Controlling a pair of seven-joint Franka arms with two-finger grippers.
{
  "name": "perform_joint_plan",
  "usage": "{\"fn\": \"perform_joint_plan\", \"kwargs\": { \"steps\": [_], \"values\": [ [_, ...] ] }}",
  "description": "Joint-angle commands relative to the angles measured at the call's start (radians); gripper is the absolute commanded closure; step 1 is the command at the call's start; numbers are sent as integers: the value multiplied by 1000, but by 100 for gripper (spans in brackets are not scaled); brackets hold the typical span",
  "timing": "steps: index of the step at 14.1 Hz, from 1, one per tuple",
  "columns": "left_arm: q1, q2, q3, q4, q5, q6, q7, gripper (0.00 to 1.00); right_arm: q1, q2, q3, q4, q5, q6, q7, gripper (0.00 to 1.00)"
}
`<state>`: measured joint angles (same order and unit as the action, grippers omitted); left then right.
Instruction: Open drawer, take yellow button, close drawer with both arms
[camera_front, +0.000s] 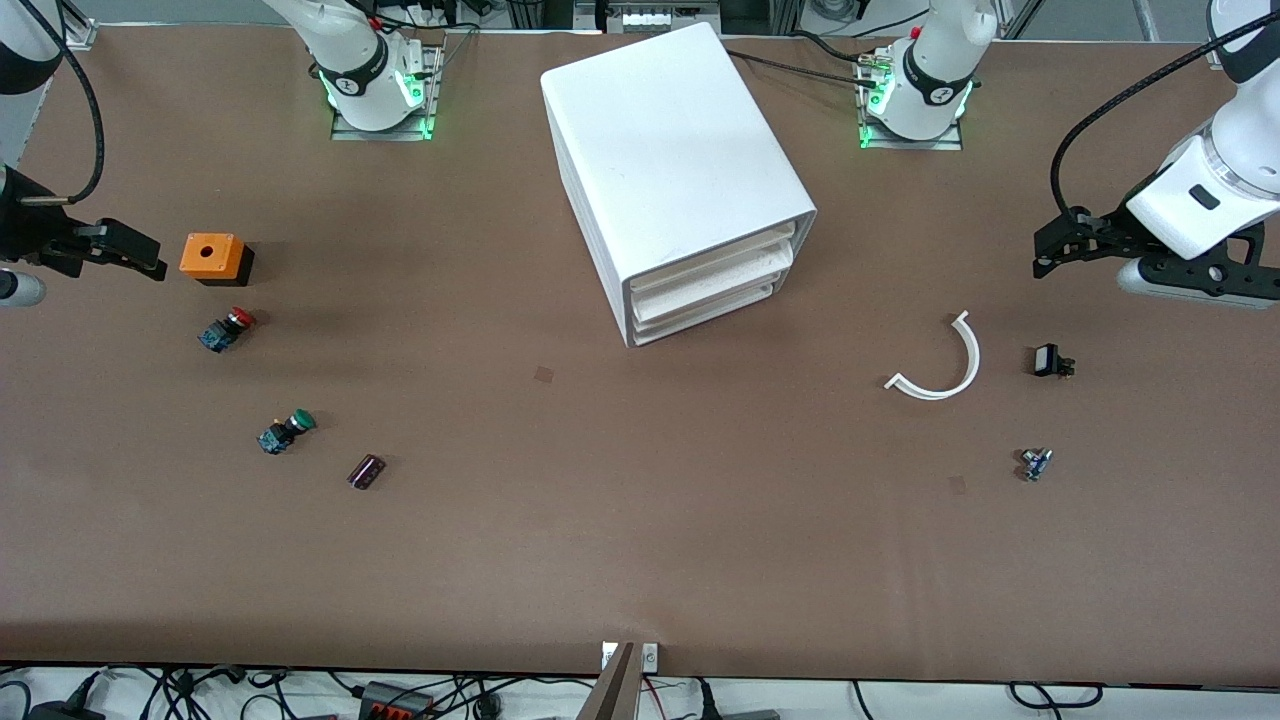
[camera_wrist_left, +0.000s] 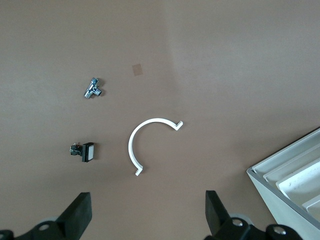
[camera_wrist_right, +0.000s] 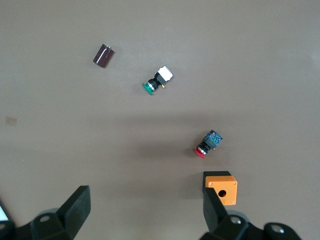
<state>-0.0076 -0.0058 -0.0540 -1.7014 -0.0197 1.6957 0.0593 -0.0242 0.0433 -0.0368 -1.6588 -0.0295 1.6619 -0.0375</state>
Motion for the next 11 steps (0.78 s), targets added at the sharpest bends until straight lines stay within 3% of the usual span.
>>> {"fn": "perform_joint_plan", "kwargs": {
  "steps": [1, 11],
  "values": [
    [1, -8, -3, 12, -12, -21, 5, 0, 1, -22, 0, -25, 0, 1, -10, 0],
    [0, -8, -3, 12, -12, -24, -1, 0, -3, -5, 0, -18, 3, 10, -12, 0]
  ]
}}
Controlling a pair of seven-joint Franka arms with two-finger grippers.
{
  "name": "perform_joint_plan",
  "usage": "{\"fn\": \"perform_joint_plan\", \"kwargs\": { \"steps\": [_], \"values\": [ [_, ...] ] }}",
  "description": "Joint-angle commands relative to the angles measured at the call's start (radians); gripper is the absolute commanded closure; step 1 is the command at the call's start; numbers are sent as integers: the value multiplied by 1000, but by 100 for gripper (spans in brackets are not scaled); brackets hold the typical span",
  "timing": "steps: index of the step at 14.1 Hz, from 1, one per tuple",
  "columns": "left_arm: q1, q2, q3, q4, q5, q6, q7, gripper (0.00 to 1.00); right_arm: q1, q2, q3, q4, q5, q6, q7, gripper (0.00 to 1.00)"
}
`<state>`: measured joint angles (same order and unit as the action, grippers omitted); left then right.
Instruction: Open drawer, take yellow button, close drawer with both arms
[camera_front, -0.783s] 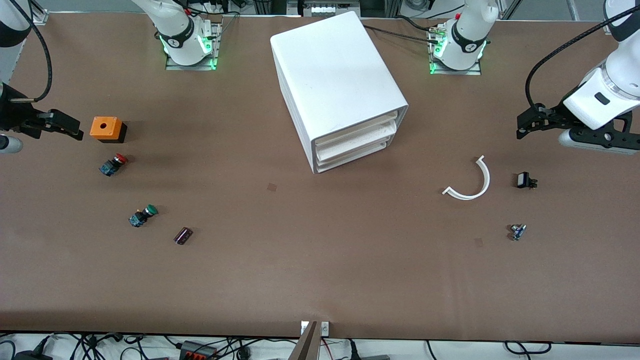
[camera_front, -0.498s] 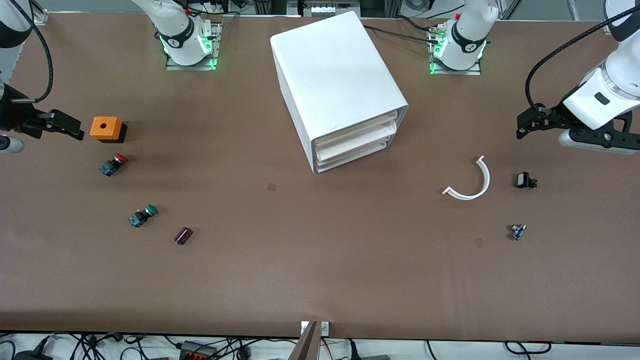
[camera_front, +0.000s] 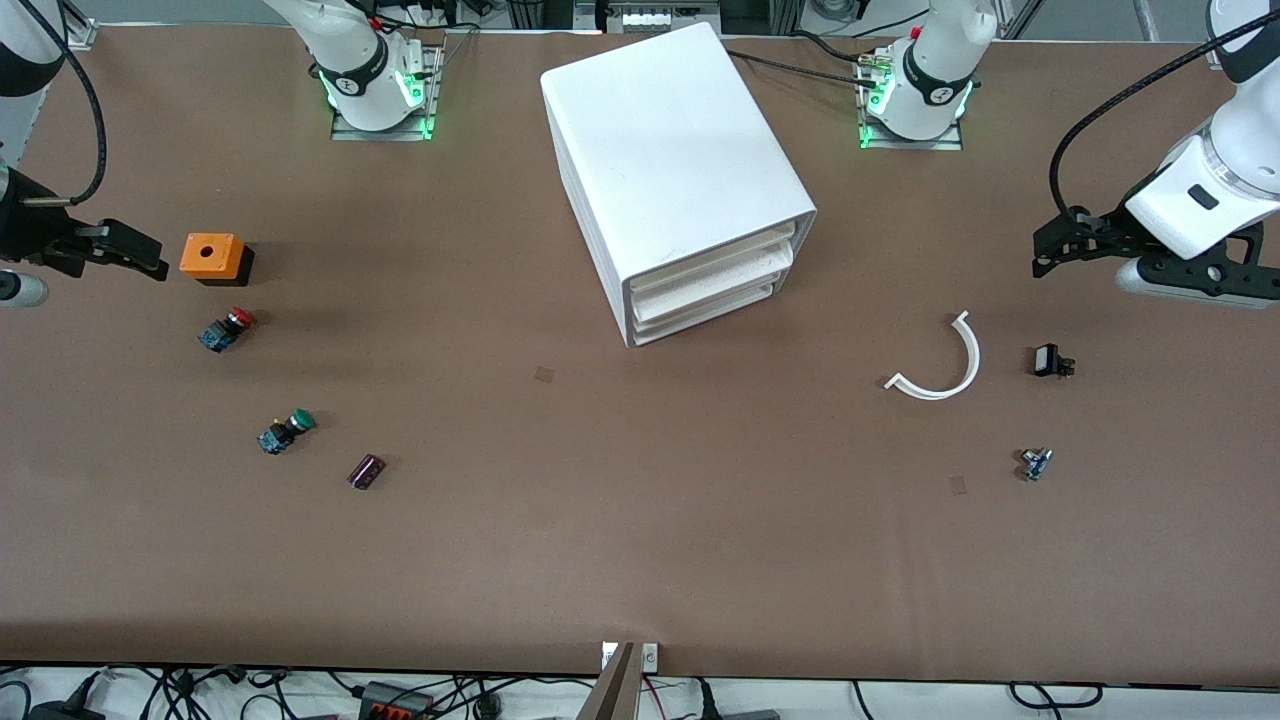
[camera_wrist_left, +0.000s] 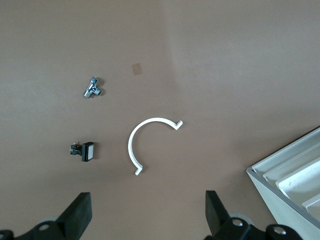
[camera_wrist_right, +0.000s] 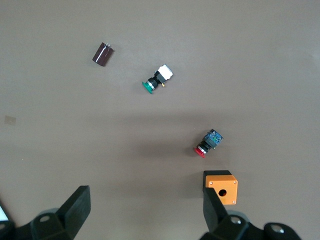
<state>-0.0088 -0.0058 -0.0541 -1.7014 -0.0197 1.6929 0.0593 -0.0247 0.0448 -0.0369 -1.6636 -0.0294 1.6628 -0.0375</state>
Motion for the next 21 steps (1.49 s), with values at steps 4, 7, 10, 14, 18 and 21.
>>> {"fn": "perform_joint_plan", "kwargs": {
  "steps": [4, 7, 10, 14, 18, 21],
  "values": [
    [-8, -5, -4, 31, -32, -164, 14, 0, -4, -6, -1, -7, 3, 9, -12, 0],
    [-34, 15, -9, 35, -52, -293, 16, 0, -4, -6, -1, -5, 3, 8, -12, 0],
    [-57, 47, -12, 35, -126, -389, 144, 0, -1, 3, 0, -5, 5, 8, -12, 0],
    [-40, 148, -7, 34, -368, -384, 327, 0, 3, 30, 3, 8, 91, 11, -10, 0],
    [-40, 312, -7, 31, -694, -326, 336, 0, 52, 38, 5, 12, 95, 38, 2, 0],
    [-43, 412, -9, 16, -818, -247, 463, 0, 95, 40, 5, 12, 100, 64, 5, 0]
  ]
}}
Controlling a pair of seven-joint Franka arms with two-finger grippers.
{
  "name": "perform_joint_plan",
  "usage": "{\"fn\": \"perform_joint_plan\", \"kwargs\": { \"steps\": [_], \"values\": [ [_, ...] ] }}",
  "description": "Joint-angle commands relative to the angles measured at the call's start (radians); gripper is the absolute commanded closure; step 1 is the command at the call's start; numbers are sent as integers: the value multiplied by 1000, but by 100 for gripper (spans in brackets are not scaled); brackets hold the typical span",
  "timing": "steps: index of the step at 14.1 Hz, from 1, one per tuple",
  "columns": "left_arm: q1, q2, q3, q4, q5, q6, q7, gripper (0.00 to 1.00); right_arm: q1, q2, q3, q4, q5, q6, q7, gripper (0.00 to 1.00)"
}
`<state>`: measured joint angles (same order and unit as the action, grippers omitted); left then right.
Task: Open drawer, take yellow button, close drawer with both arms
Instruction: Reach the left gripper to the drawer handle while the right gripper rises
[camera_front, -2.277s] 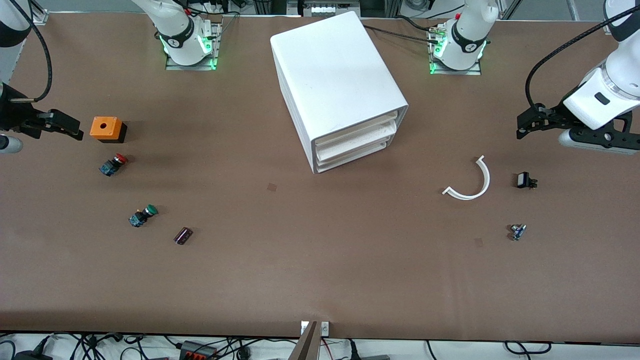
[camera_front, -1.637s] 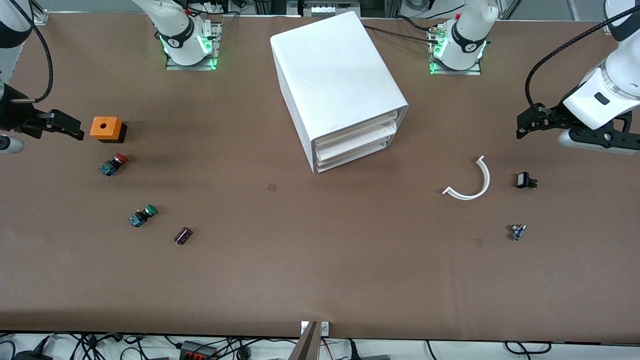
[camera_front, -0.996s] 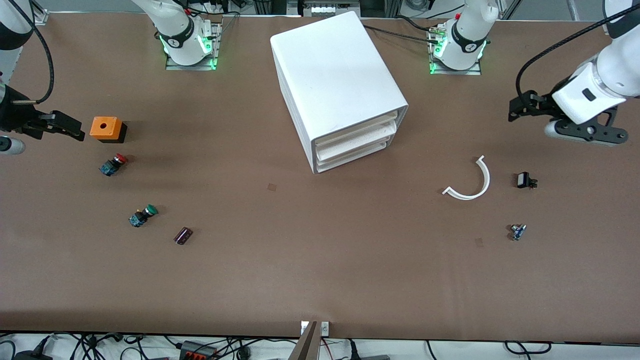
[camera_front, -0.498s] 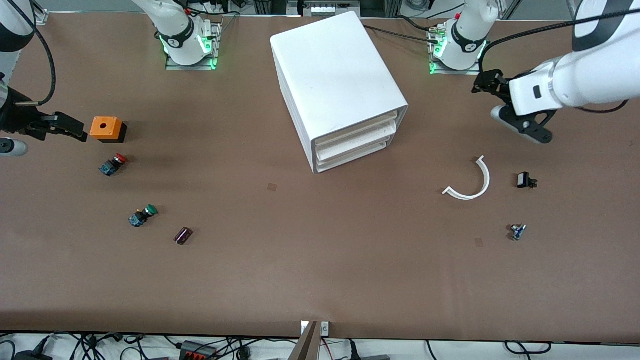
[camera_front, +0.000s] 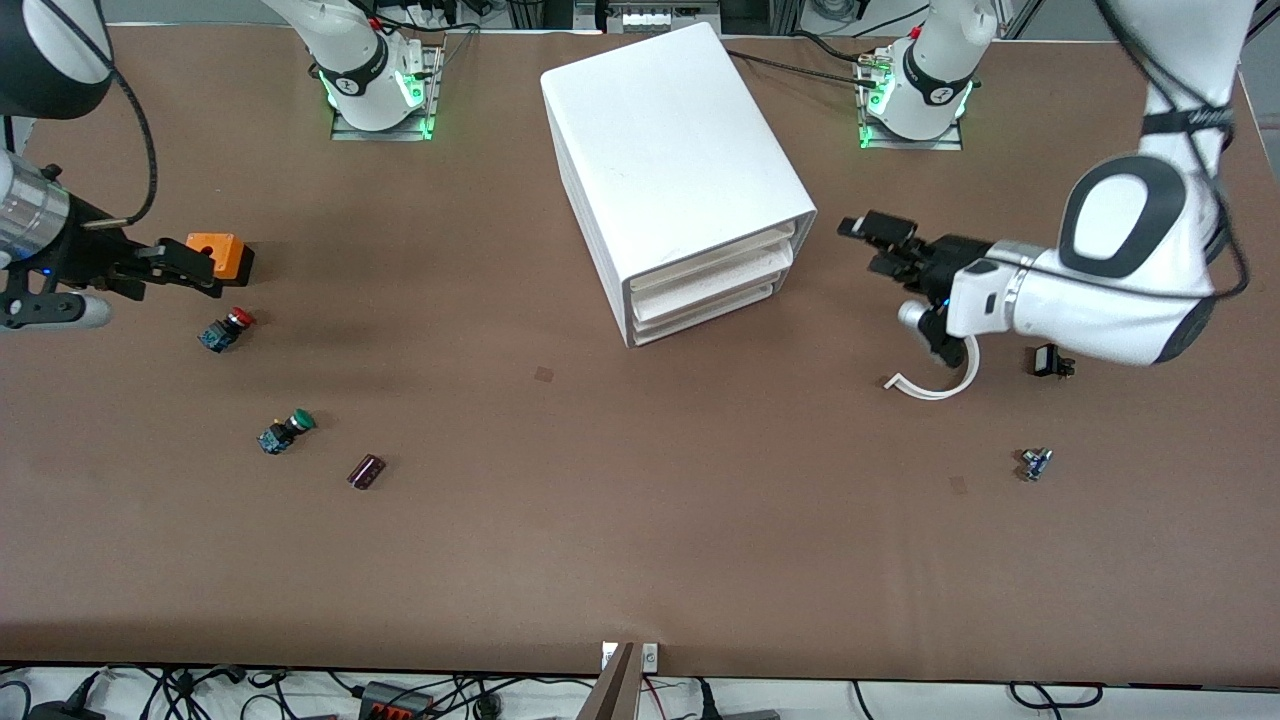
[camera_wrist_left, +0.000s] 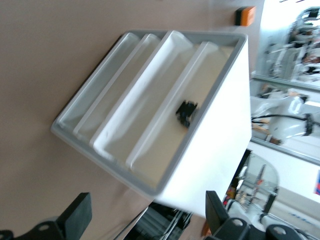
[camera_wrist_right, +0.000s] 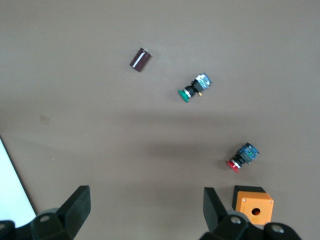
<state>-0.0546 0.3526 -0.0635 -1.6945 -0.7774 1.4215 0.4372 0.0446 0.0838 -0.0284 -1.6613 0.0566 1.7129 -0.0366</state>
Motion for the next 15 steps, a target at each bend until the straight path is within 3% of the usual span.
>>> {"fn": "perform_joint_plan", "kwargs": {
  "steps": [1, 4, 8, 10, 12, 15],
  "values": [
    [4, 81, 1, 3, -107, 33, 130, 0, 41, 5, -4, 9, 15, 23, 4, 0],
    [-4, 98, 1, -94, -233, 92, 193, 0, 107, 19, -4, 15, 17, 43, 1, 0],
    [-25, 100, -7, -214, -374, 126, 375, 28, 164, 68, -4, 43, 19, 56, 12, 0],
    [-50, 100, -10, -263, -410, 128, 420, 37, 166, 71, -4, 57, 54, 74, 65, 0],
    [-74, 100, -10, -280, -422, 129, 449, 42, 179, 91, -4, 64, 110, 76, 81, 0],
    [-76, 111, -12, -301, -427, 128, 486, 46, 224, 116, -4, 92, 111, 97, 83, 0]
  ]
}}
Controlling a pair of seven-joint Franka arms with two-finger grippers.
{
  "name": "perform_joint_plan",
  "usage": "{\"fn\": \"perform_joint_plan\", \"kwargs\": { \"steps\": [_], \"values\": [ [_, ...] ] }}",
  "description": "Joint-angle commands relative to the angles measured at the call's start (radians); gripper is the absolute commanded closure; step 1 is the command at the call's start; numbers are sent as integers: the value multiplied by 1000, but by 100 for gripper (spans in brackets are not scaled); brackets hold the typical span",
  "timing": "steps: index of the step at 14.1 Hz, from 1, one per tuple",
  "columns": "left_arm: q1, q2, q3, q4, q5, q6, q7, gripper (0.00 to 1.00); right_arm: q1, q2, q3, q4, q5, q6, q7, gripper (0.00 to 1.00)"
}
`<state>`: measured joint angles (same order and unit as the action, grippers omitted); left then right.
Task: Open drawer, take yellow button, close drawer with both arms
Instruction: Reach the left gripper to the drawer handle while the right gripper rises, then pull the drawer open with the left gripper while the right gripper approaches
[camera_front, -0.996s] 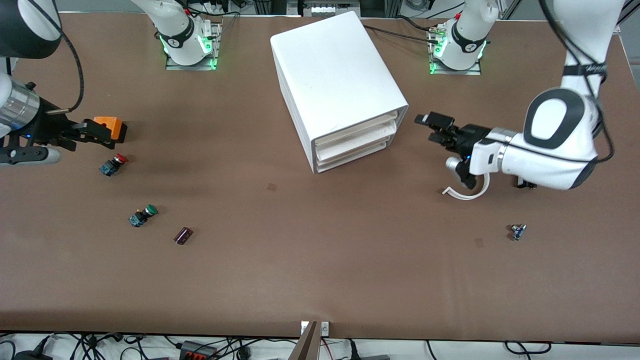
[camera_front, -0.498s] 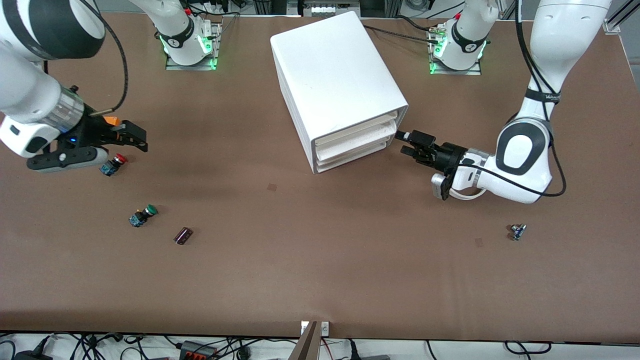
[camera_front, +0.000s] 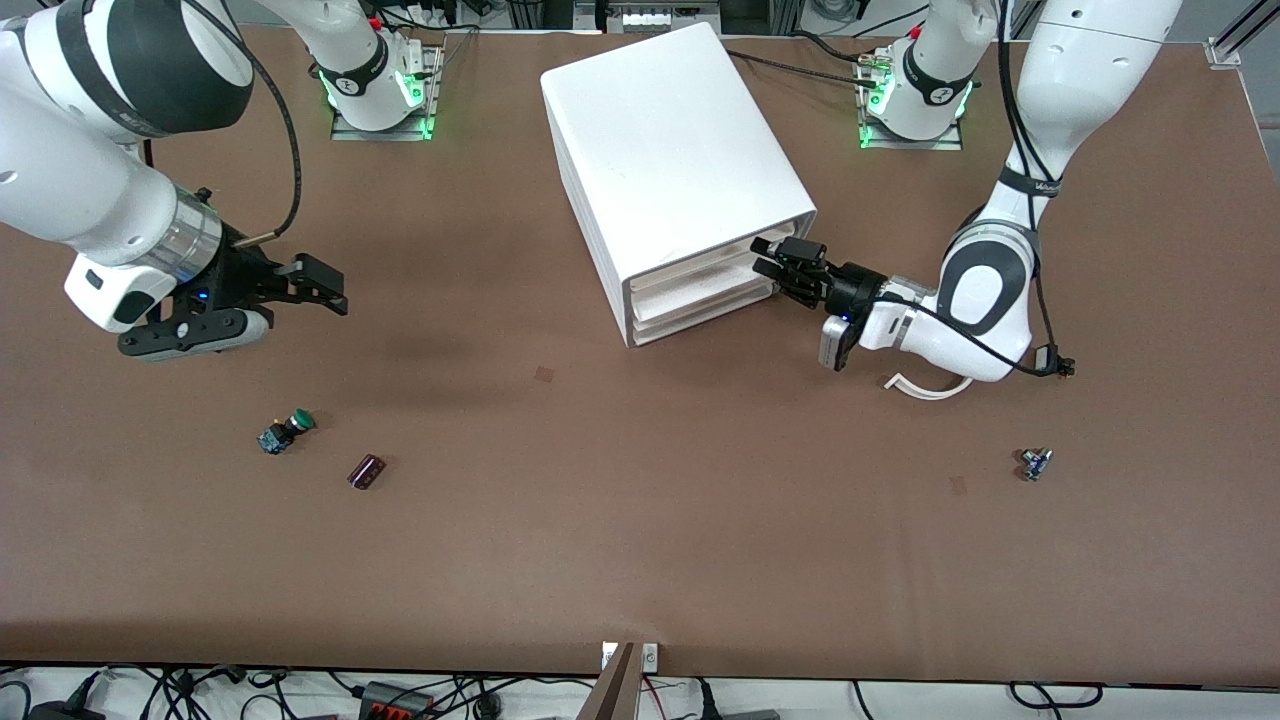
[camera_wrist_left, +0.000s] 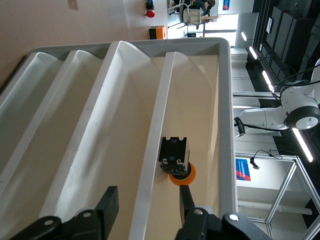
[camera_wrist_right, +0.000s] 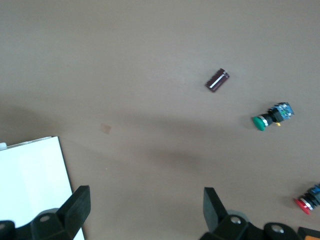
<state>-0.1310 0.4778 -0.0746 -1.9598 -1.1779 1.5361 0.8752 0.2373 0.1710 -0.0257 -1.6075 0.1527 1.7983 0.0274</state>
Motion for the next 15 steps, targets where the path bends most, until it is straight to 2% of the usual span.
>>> {"fn": "perform_joint_plan", "kwargs": {
  "steps": [1, 4, 8, 11, 15],
  "values": [
    [1, -16, -7, -41, -26, 12, 51, 48, 42, 39, -6, 38, 16, 38, 19, 0],
    [1, -18, -25, -54, -29, 13, 51, 59, 83, 56, -6, 38, 22, 96, 38, 0],
    [1, -19, -25, -61, -29, 13, 53, 77, 184, 85, -6, 38, 19, 177, 230, 0],
    [1, -16, -25, -48, -28, 13, 51, 96, 232, 125, -6, 58, 14, 242, 302, 0],
    [11, 16, -13, 21, -11, 35, 39, 97, 283, 224, -6, 171, 19, 247, 394, 0]
  ]
}}
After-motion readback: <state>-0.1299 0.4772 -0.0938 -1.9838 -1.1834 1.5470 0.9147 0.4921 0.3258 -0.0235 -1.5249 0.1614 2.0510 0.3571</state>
